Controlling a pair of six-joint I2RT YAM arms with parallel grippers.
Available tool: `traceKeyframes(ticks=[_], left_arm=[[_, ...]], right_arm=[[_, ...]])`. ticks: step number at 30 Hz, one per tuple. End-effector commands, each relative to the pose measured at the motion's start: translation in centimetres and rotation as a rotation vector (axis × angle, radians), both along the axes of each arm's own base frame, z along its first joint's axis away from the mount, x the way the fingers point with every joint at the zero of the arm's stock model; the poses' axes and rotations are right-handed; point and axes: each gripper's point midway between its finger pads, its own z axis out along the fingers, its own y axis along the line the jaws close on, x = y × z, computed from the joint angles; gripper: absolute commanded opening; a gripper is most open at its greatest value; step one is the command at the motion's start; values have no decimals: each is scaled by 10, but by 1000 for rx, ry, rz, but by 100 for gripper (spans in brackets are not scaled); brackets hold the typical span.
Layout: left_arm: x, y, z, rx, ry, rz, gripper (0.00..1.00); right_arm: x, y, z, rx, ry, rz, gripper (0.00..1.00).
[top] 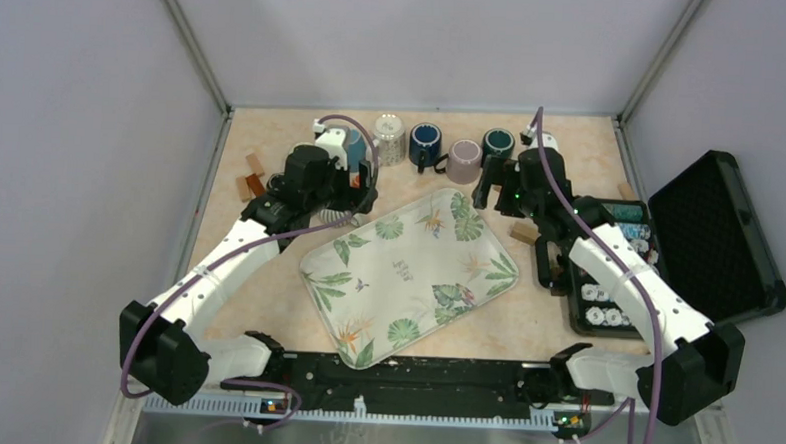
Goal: Turn the mug right side up
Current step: Turn over the cup at the center of the board.
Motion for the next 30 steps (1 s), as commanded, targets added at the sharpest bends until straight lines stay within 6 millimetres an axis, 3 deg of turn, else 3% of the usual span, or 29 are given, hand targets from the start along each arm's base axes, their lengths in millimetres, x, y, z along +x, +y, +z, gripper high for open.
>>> traceKeyframes(ticks=[1, 11, 15, 22, 30], left_arm=[[4, 8, 15, 9, -67, 31, 98], [-3, -10, 8, -24, -39, -69, 98], [-3, -11, 8, -20, -40, -81, 98], [-3, -10, 3, -7, -32, -82, 98], [-6, -9, 7, -19, -41, -82, 98]], right_arm=[[6, -10, 14, -16, -43, -54, 99], [16, -27, 12, -33, -71, -189, 99], [24, -37, 2, -53, -87, -264, 96], [55, -51, 3, -74, -102, -352, 97], [94, -89, -38, -117, 6, -479, 94]])
